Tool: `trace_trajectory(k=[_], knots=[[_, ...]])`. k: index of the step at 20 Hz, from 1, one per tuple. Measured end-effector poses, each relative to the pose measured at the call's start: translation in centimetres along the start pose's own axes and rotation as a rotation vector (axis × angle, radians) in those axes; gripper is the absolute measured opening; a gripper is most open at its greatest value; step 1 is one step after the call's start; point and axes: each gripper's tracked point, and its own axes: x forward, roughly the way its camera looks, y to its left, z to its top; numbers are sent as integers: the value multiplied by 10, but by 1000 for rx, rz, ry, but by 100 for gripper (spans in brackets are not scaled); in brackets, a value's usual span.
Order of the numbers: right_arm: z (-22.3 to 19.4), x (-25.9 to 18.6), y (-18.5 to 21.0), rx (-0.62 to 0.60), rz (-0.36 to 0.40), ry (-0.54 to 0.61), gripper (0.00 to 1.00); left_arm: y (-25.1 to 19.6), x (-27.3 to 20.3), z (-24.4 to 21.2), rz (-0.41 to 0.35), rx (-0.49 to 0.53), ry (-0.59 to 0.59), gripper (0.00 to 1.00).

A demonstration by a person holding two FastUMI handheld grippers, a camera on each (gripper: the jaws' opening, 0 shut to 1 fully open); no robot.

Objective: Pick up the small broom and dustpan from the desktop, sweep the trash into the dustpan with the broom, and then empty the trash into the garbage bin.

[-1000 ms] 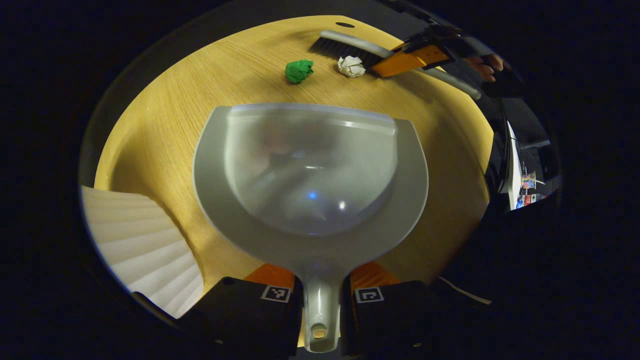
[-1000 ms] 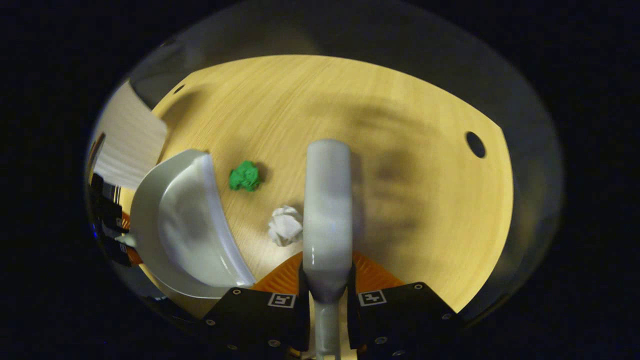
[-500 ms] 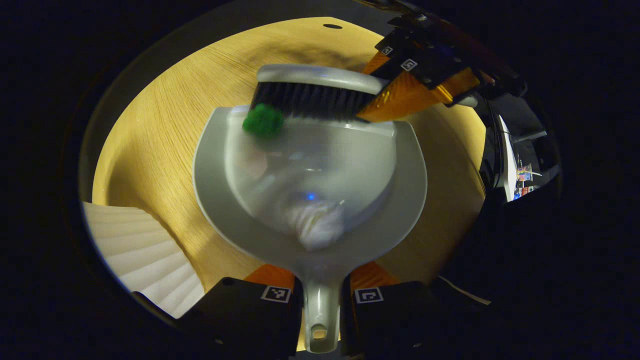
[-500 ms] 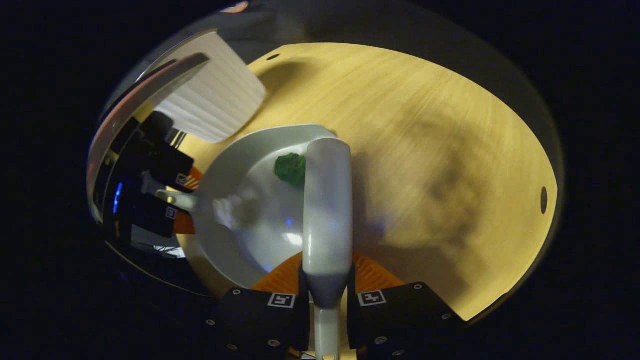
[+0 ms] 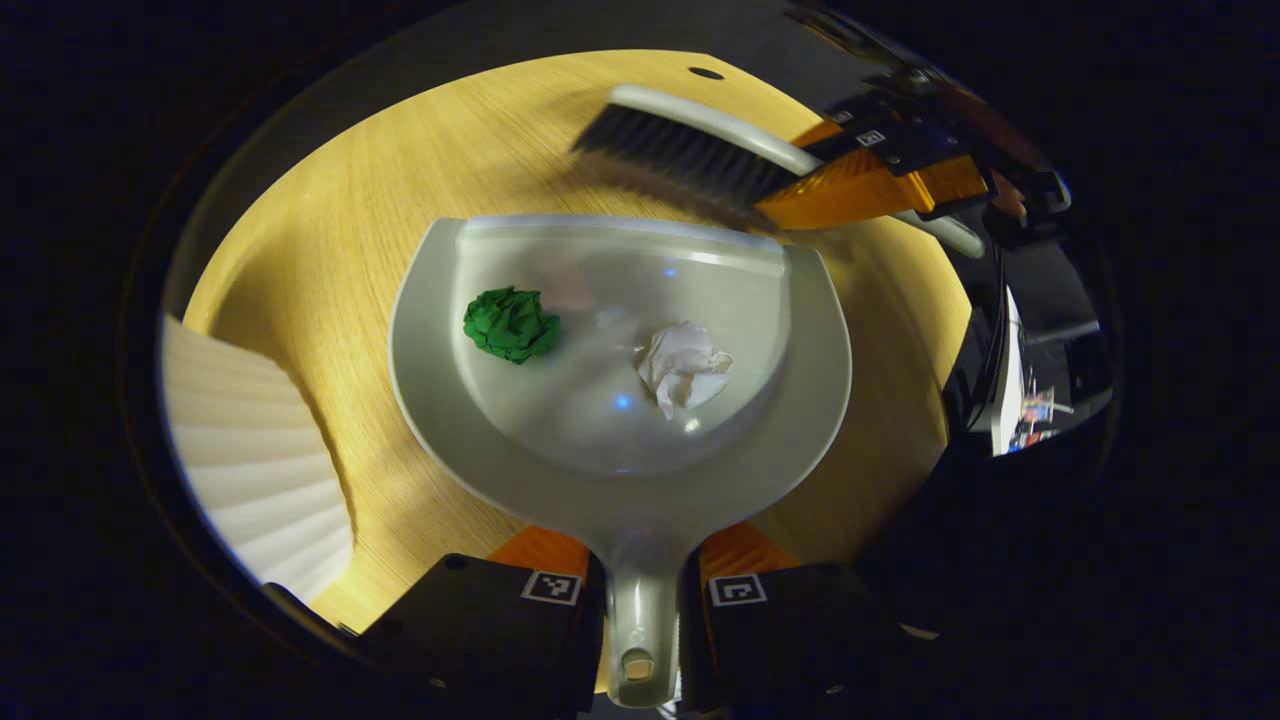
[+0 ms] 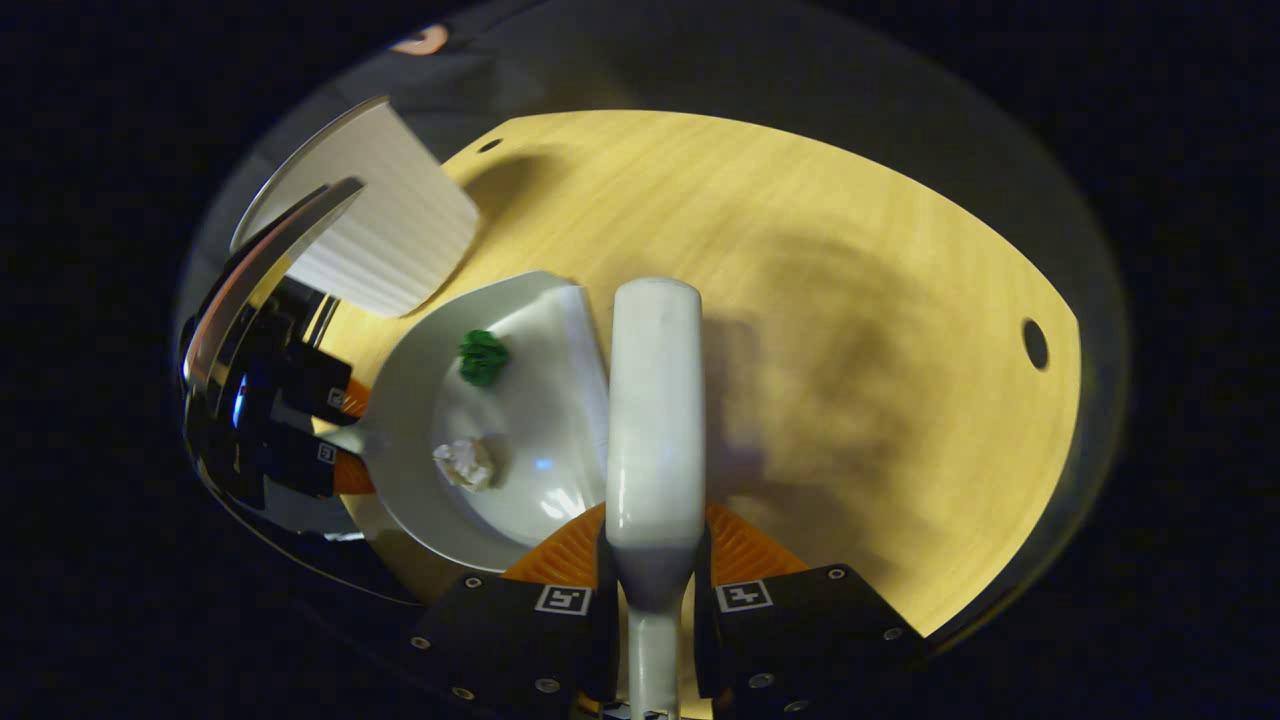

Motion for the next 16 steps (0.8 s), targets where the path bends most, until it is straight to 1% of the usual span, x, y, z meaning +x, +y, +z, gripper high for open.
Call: trace_trajectory(k=[2, 4, 7, 10, 12, 13, 15, 16], knots=[[-11, -3, -13, 102, -47, -8, 30, -4, -4, -1, 10, -80, -28, 32], [-25, -4, -11, 186, -93, -10, 30, -8, -8, -3, 20, -163, -60, 32], [-53, 5, 4, 299, -135, 0, 30, -10, -9, -15, 37, -291, -85, 32], [-75, 11, 17, 429, -182, 42, 31, -17, -5, -7, 47, -395, -107, 32], [-82, 18, 26, 505, -185, 35, 31, -18, -7, -4, 68, -432, -120, 32], [-85, 22, 30, 533, -182, 27, 31, -18, -5, -3, 83, -431, -125, 32], [-93, 33, 29, 536, -189, 48, 31, -17, -14, 2, 113, -407, -149, 31], [-94, 36, 29, 531, -194, 43, 25, -19, -24, 5, 124, -400, -163, 32]])
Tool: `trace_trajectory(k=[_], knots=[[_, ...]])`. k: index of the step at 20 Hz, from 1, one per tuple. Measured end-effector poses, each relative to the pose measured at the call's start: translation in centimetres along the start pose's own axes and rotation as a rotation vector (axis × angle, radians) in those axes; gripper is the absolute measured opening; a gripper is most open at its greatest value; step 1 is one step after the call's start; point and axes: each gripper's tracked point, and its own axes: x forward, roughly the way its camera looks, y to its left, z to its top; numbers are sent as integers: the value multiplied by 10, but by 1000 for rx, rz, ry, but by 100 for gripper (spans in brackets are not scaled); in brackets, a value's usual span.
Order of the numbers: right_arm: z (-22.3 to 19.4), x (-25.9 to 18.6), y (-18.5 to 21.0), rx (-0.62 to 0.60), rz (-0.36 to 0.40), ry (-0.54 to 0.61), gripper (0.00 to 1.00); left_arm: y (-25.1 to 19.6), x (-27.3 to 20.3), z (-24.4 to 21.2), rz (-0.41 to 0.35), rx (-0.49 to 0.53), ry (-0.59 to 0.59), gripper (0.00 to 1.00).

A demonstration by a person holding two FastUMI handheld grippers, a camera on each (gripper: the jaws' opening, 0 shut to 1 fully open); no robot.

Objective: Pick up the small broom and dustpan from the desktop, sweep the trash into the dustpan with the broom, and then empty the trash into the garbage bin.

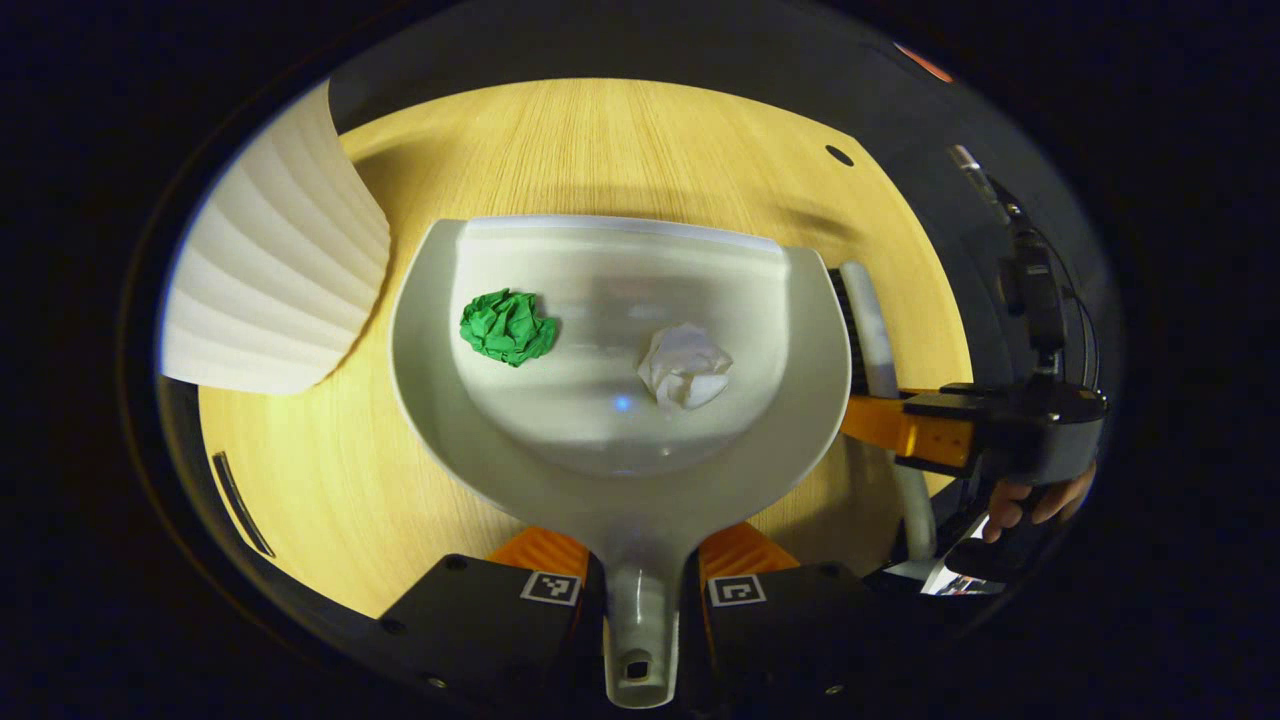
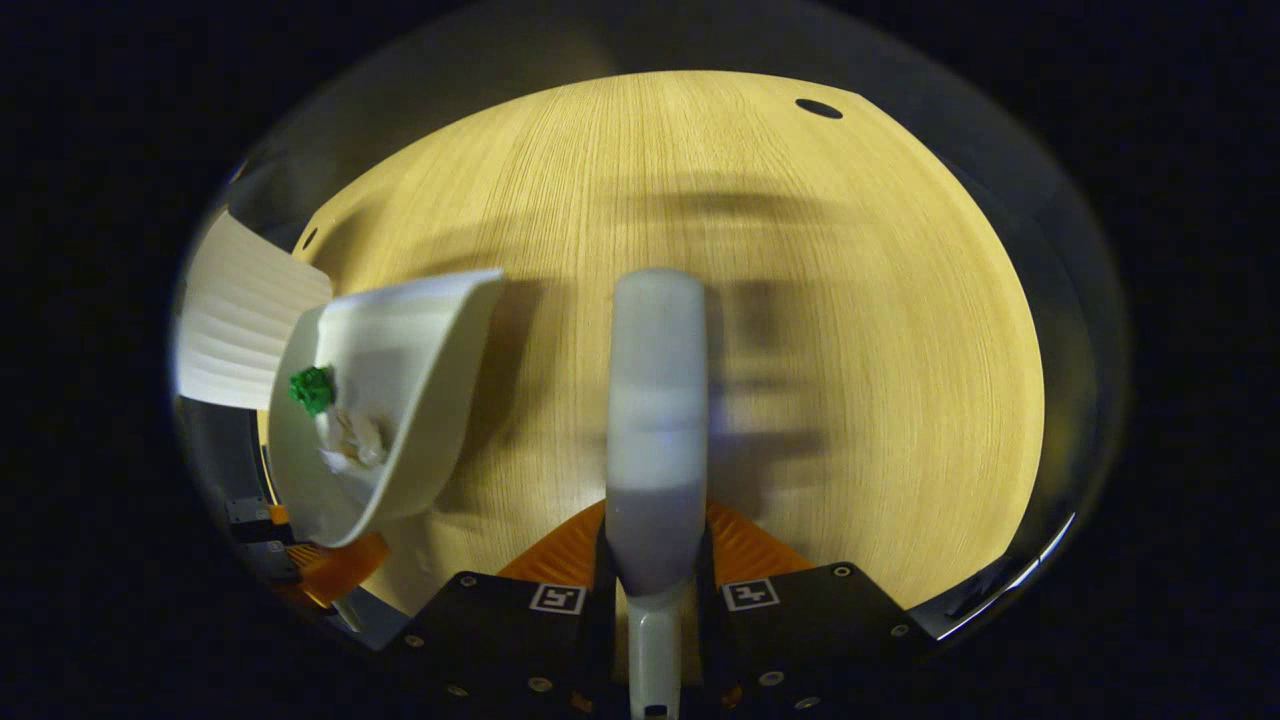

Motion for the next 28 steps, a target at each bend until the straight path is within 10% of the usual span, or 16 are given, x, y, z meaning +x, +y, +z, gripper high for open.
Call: trace_trajectory(k=[14, 21, 28], knots=[[26, -10, 8, -12, 64, -141, 79, -2, -209, 76, -24, 18, -368, 31], [32, -22, -2, 17, 64, -180, 89, 144, -248, 93, 258, -71, -386, 31], [34, -29, -9, 34, 40, -201, 90, 245, -271, 69, 561, 55, -211, 31]])
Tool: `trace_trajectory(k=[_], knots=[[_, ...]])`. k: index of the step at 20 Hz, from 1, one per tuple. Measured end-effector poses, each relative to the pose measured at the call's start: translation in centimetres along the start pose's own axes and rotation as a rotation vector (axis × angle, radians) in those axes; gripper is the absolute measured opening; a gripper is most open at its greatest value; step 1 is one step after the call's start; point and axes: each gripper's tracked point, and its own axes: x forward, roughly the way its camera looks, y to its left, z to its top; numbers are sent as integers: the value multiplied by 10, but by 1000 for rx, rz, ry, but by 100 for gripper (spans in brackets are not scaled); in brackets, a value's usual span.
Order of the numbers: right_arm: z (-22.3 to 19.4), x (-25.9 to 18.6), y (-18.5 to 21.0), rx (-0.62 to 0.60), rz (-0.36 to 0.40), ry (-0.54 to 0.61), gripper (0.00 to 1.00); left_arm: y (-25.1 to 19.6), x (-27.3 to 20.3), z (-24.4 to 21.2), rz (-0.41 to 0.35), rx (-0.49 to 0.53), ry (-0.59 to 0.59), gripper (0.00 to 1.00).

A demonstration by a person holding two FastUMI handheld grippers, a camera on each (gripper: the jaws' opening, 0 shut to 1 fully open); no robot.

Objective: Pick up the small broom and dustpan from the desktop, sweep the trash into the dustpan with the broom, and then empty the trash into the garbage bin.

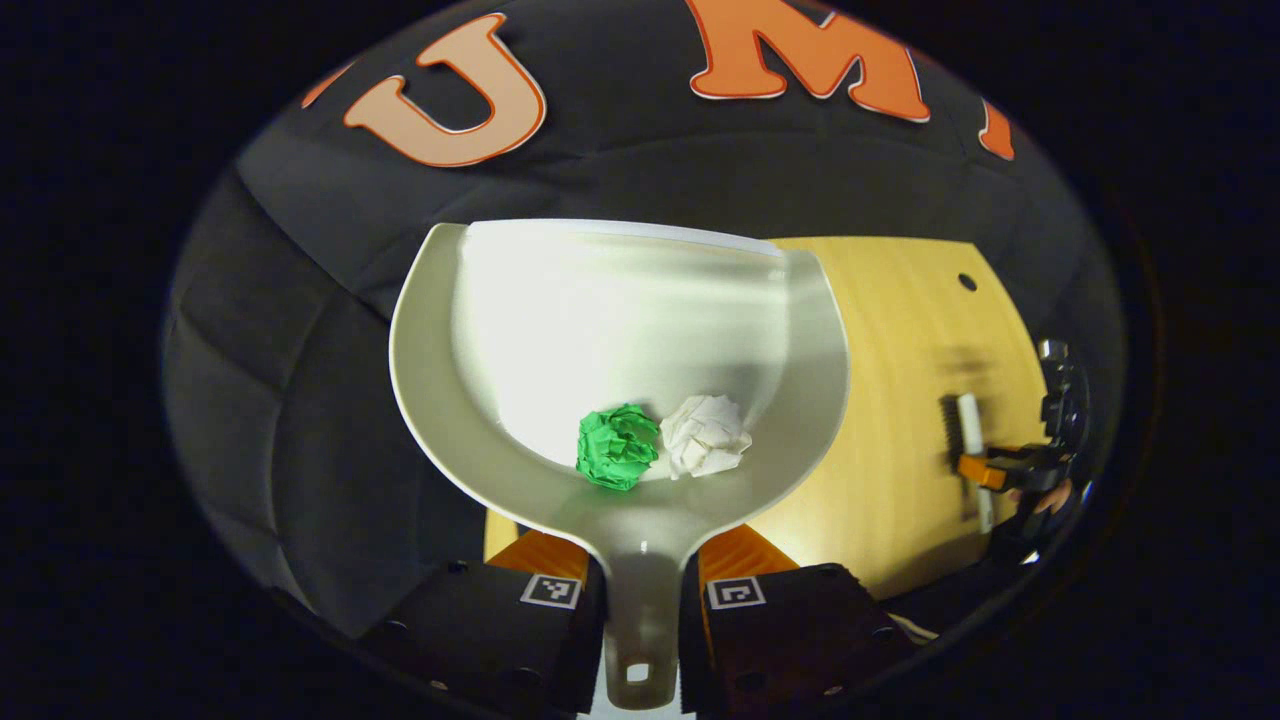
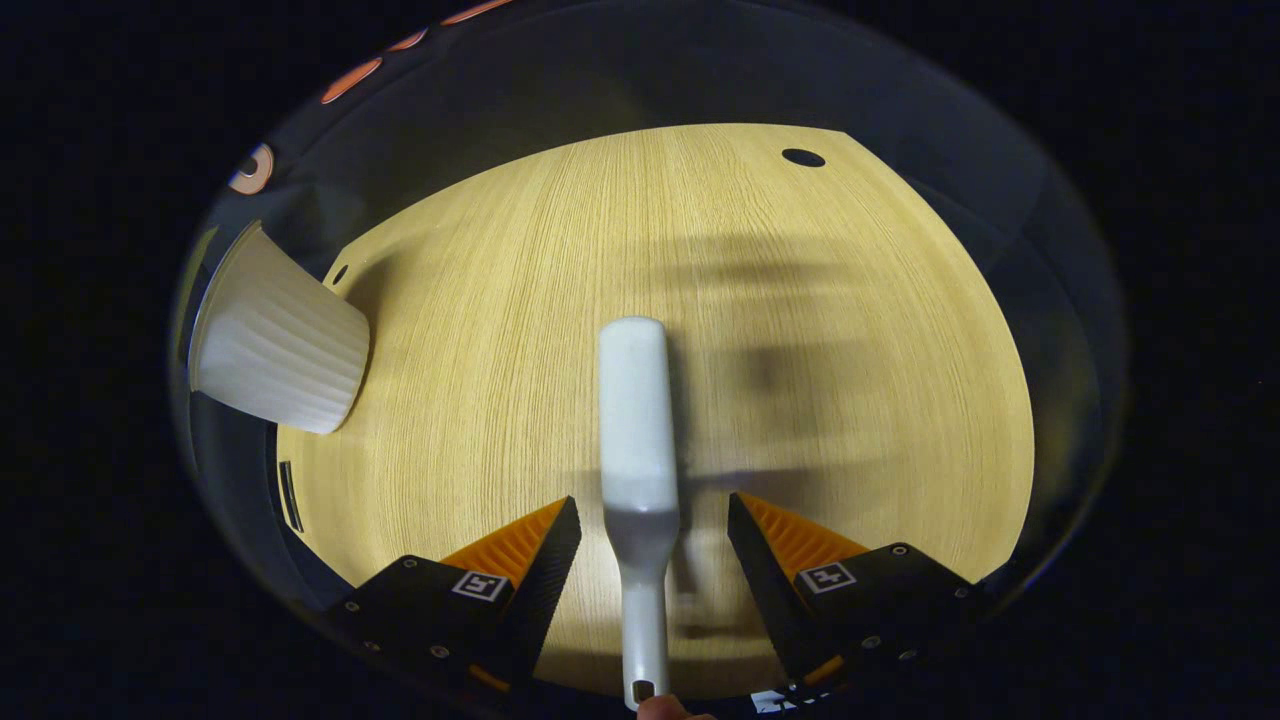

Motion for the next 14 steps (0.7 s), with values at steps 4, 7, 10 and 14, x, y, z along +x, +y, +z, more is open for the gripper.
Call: trace_trajectory(k=[4, 7, 10, 14], knots=[[-1, 0, -9, -3, -45, 7, 90, 25, 0, -12, 133, 122, 65, 31], [-3, -2, -13, -5, -66, 14, 90, 43, -7, -23, 243, 259, 87, 31], [-5, -3, -13, -8, -72, 19, 90, 70, -6, -26, 378, 404, 86, 31], [-5, -4, -13, -10, -71, 20, 90, 91, -13, -26, 605, 644, 76, 31]])
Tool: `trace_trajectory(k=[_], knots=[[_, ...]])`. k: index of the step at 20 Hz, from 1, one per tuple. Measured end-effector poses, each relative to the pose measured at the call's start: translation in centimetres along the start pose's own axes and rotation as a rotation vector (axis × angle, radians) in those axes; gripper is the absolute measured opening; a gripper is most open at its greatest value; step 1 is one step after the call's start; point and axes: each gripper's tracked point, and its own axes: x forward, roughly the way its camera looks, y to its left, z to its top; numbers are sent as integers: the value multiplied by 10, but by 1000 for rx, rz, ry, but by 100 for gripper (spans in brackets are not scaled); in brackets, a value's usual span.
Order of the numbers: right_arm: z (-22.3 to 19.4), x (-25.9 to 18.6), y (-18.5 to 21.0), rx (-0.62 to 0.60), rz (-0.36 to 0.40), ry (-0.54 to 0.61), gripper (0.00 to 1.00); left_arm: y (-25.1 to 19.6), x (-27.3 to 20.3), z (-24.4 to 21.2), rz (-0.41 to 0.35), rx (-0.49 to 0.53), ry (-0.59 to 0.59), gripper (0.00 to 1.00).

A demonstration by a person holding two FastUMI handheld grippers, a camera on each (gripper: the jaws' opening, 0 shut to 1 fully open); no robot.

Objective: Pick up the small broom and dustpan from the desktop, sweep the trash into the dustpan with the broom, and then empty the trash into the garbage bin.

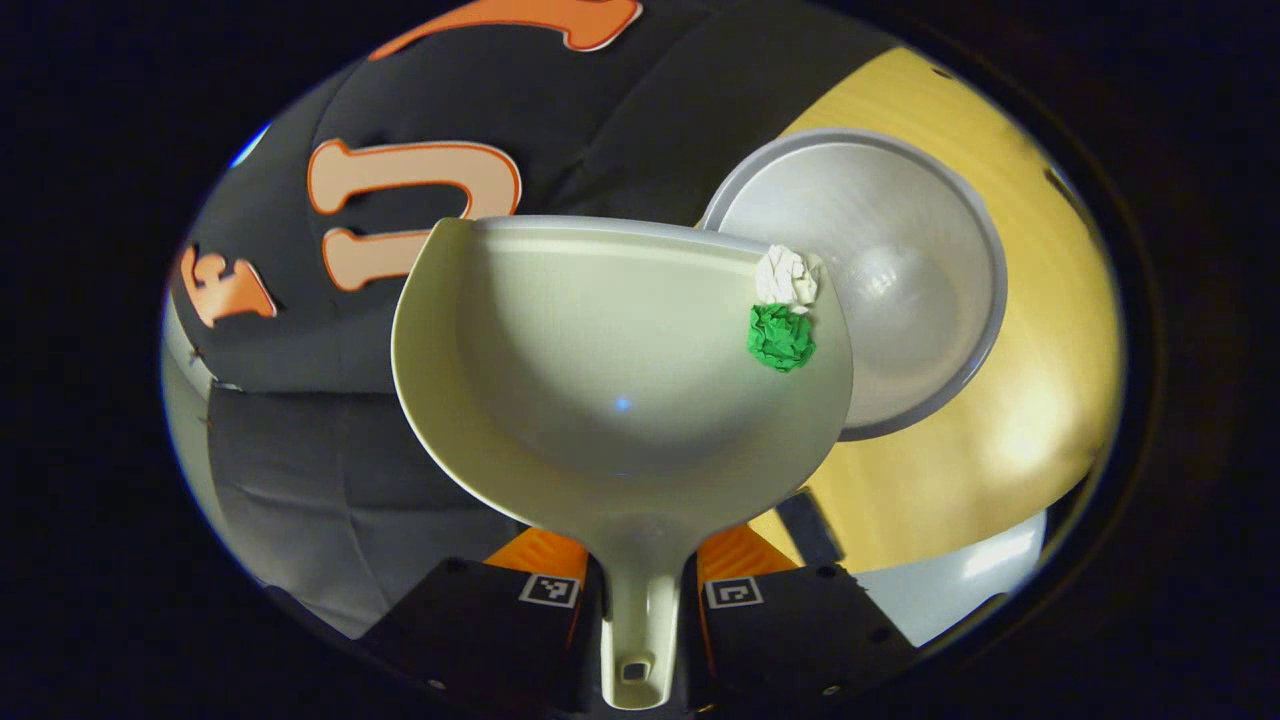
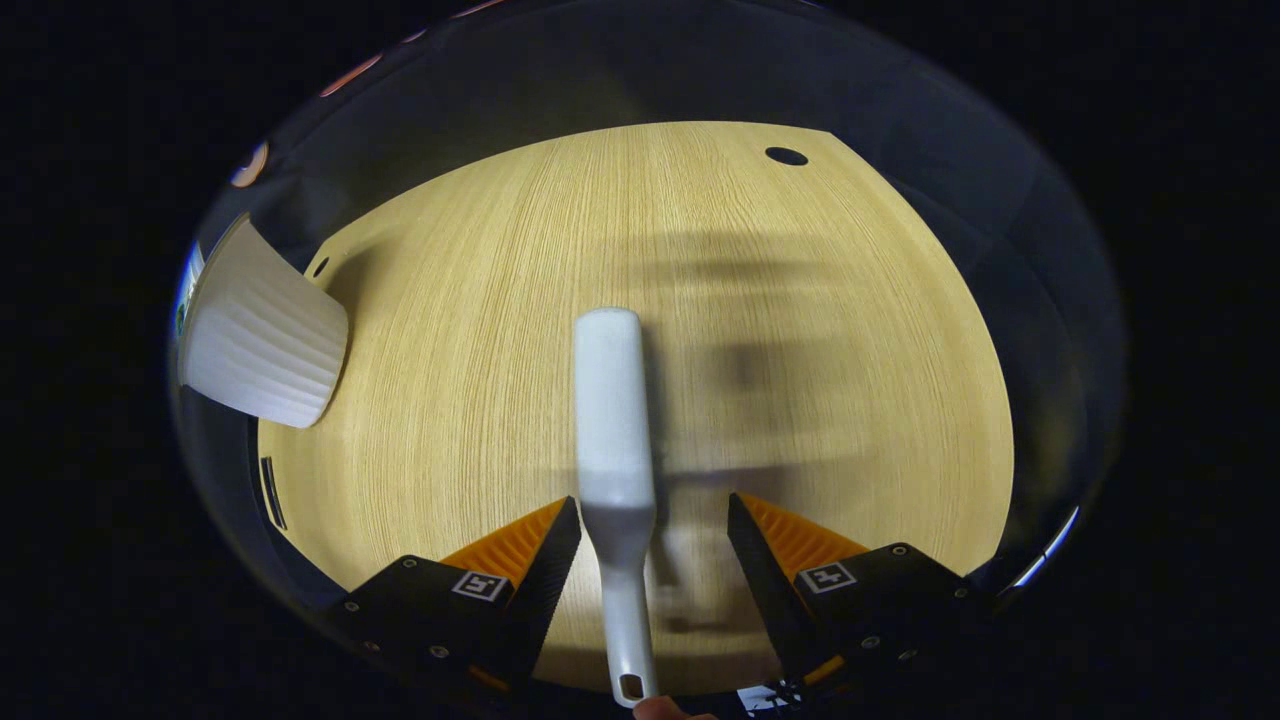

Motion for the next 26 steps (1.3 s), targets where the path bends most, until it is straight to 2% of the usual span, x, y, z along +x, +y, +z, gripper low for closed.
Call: trace_trajectory(k=[1, 2, 3, 6, 9, 11, 13, 15, 19, 23, 26], knots=[[0, 0, 0, -1, 2, 0, 90, 11, -1, 3, 96, 100, -9, 31], [-1, 0, 0, -3, -2, 2, 90, 15, 0, 6, 159, 169, -28, 31], [-2, 0, -1, 0, 1, 2, 90, 13, 2, 6, 178, 202, -36, 31], [0, -2, 0, 4, 6, 3, 90, 2, 7, 10, 170, 217, -56, 31], [-2, -2, 0, 2, 8, 4, 90, 6, 2, 14, 182, 196, -75, 31], [-4, -1, 2, 5, 16, 6, 90, -6, -5, 13, 67, 33, -79, 31], [-2, -3, -1, 10, 13, 2, 90, -45, -25, 22, -152, -212, -127, 30], [-2, -3, -2, 19, 12, 9, 90, -88, -59, 53, -370, -395, -198, 31], [-1, -7, -2, 15, 5, 2, 90, -150, -136, 127, -635, -554, -348, 31], [1, -14, -7, 25, -11, -9, 90, -224, -192, 195, -970, -675, -396, 31], [2, -16, -10, 32, -17, -15, 90, -284, -204, 207, -1080, -724, -340, 31]])
